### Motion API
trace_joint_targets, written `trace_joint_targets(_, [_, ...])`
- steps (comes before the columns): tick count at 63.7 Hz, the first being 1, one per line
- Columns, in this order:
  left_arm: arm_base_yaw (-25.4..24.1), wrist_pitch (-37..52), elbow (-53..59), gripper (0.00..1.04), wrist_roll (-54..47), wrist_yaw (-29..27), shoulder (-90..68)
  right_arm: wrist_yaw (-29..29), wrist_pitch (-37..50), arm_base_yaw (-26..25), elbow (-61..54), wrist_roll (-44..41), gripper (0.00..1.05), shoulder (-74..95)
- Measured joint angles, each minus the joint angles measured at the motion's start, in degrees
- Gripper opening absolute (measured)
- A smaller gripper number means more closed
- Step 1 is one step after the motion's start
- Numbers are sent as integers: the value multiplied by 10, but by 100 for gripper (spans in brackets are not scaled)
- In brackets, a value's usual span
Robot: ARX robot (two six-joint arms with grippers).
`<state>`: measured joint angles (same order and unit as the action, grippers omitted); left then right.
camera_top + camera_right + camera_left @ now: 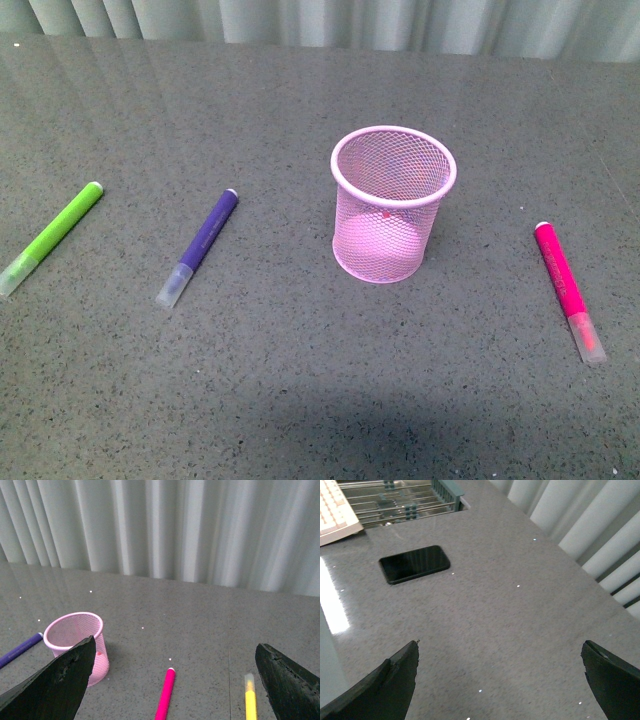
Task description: Insert purple and pink pens into pink cup
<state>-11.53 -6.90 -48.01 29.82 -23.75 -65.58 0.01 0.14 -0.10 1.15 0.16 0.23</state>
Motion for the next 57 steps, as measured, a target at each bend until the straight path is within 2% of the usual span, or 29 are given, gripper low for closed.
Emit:
trace_joint_targets(13, [21,-26,-169,97,-26,64,-175,0,0,0,0,0,97,0])
trace_joint_targets(17, [37,-39,-218,97,-38,102,-226,0,0,0,0,0,97,0])
trace_joint_targets(22, [67,-53,-271,97,-84,109,-290,0,0,0,0,0,97,0])
trace_joint_targets(26, [90,-82,-303,97,-115,145,-336,0,0,0,0,0,97,0])
trace_joint_targets(36, [156,-124,-332,97,-195,183,-421,0,0,0,0,0,97,0])
trace_joint_targets(45, [212,-132,-354,97,-210,199,-473,0,0,0,0,0,97,0])
trace_joint_targets(57, [241,-143,-375,97,-203,206,-506,0,0,0,0,0,97,0])
